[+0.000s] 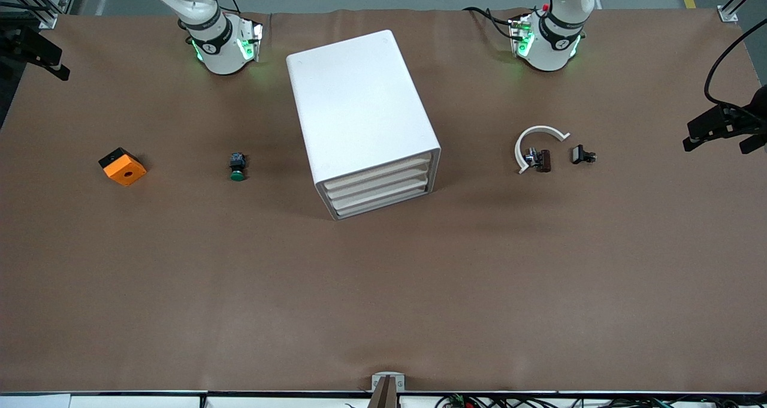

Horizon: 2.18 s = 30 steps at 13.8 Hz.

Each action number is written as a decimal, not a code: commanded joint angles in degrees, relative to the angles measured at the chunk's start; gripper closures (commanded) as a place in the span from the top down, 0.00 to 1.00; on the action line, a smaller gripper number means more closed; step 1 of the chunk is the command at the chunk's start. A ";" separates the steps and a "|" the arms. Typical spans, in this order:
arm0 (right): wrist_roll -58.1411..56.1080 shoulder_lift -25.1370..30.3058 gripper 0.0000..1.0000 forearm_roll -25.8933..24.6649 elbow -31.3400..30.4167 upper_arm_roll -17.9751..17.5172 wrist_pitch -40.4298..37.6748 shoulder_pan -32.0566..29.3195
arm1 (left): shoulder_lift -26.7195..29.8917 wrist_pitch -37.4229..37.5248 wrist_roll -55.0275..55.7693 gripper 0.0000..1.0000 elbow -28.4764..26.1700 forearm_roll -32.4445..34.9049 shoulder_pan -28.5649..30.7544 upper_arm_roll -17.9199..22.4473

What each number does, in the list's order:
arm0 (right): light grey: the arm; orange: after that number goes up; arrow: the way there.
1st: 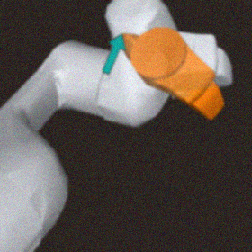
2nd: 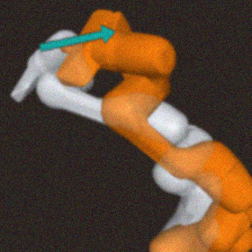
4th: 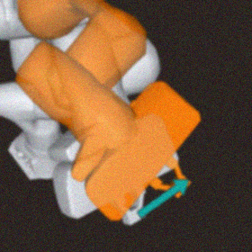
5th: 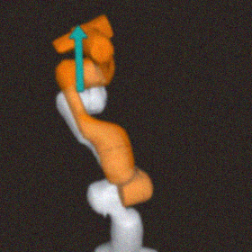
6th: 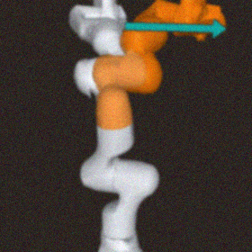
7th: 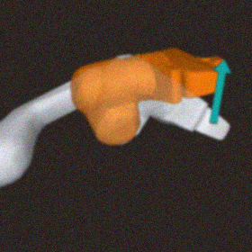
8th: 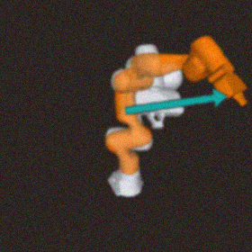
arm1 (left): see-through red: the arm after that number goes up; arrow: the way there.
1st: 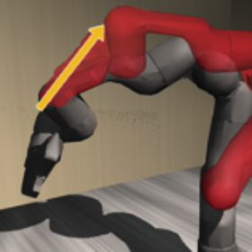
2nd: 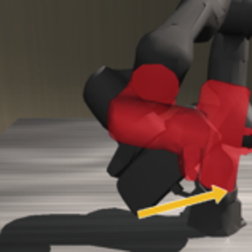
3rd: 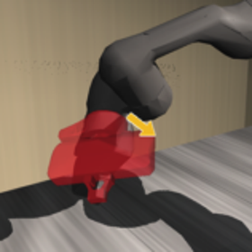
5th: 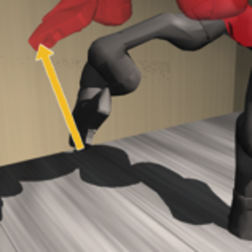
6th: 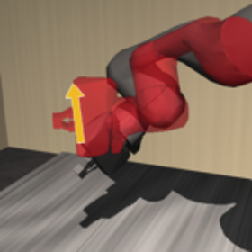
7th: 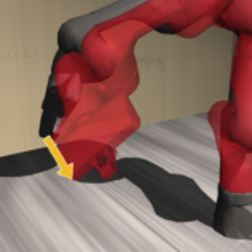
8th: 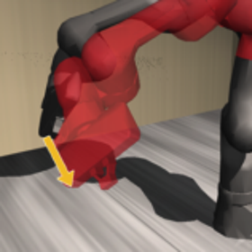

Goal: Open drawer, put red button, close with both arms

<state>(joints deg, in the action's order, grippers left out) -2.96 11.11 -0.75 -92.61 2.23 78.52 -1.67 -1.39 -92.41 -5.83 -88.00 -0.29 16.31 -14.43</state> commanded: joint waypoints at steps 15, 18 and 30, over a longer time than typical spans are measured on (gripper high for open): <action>-0.11 1.55 1.00 0.93 -1.43 0.15 0.84 0.44 | 0.33 0.39 0.11 1.00 2.04 3.11 -15.96 11.70; -0.11 1.55 1.00 0.93 -1.43 0.15 0.76 0.44 | 0.25 0.39 -0.24 1.00 2.04 3.11 -15.96 11.79; -0.11 1.54 1.00 0.93 -1.52 0.15 0.49 0.36 | 0.33 0.39 0.03 1.00 2.04 2.76 -15.96 11.79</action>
<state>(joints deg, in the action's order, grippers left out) -2.96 11.12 -0.73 -92.64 2.16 78.58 -1.50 -1.39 -92.40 -5.80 -86.40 1.51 1.15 -3.12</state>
